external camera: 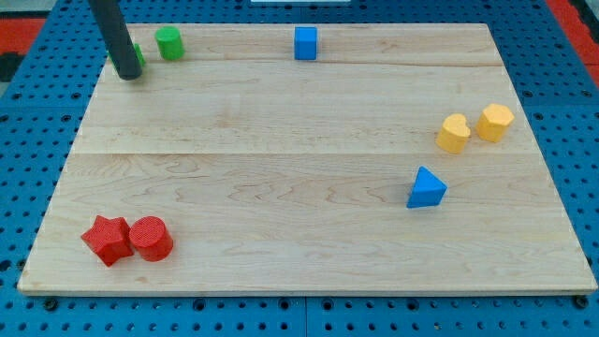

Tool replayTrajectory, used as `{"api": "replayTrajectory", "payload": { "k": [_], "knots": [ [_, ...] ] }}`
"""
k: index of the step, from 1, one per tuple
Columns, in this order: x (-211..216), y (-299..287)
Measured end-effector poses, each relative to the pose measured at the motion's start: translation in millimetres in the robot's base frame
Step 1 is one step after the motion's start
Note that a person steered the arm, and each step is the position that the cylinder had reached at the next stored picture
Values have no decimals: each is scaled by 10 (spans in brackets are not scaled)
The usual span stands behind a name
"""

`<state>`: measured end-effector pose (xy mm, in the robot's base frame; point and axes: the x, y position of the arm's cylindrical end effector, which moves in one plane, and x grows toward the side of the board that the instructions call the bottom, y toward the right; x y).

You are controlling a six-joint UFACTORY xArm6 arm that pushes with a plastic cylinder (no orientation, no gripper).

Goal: Move the blue triangle to the bottom of the blue cube

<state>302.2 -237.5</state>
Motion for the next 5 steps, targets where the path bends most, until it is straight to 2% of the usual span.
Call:
{"api": "replayTrajectory", "payload": {
  "k": [2, 3, 4, 5],
  "knots": [
    [-445, 580],
    [-643, 226],
    [-353, 652],
    [582, 1223]
  ]
}}
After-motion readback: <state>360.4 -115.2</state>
